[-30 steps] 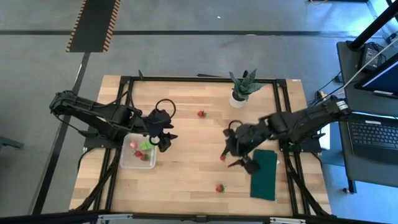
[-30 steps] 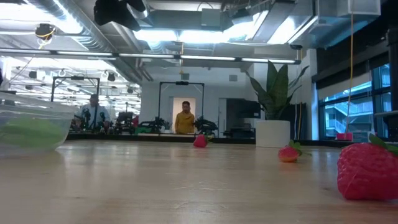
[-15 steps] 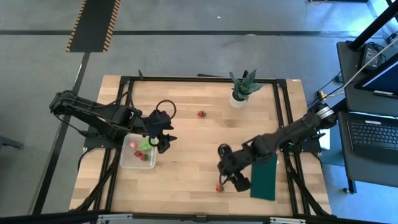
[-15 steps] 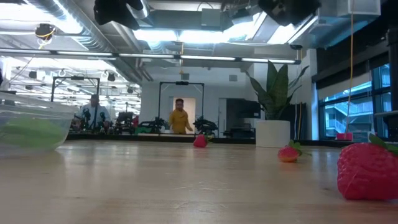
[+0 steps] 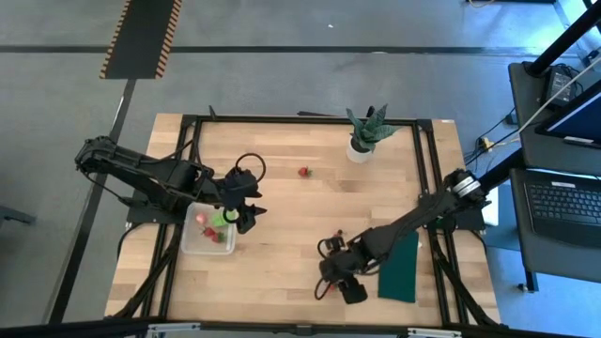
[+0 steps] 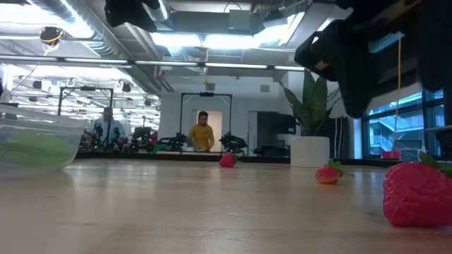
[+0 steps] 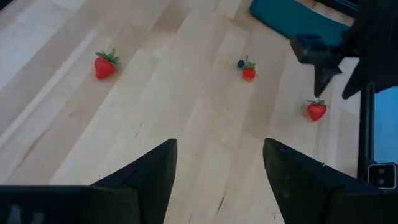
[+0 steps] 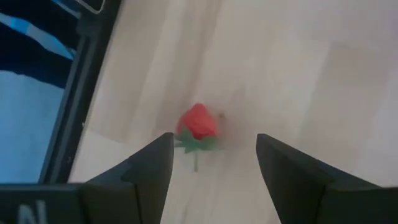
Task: Pick and placing Produce into tupperware
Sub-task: Put the red strawberry into the transparent bin
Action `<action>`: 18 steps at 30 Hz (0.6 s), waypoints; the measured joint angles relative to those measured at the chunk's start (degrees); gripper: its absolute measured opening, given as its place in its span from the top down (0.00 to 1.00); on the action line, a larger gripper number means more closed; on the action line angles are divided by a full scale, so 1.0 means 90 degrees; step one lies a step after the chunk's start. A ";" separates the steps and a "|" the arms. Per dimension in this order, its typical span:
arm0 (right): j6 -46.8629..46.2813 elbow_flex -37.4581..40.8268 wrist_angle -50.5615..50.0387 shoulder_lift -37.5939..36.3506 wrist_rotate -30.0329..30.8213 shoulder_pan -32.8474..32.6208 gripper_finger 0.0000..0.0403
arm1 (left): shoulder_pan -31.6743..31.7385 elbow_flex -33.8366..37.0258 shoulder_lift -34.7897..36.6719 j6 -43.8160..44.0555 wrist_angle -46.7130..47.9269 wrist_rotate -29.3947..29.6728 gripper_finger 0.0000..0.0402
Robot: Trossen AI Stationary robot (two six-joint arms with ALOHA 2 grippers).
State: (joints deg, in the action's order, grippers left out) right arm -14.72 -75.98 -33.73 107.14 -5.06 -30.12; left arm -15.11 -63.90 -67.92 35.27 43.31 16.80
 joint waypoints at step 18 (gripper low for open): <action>0.0189 -0.0503 -0.0068 0.0745 0.0340 -0.0220 0.42 | -0.0097 0.0002 0.0000 0.0000 0.0136 0.0000 0.42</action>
State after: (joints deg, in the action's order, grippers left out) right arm -13.02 -80.50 -34.34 113.84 -2.00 -32.10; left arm -15.99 -63.88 -67.92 35.27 44.53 16.80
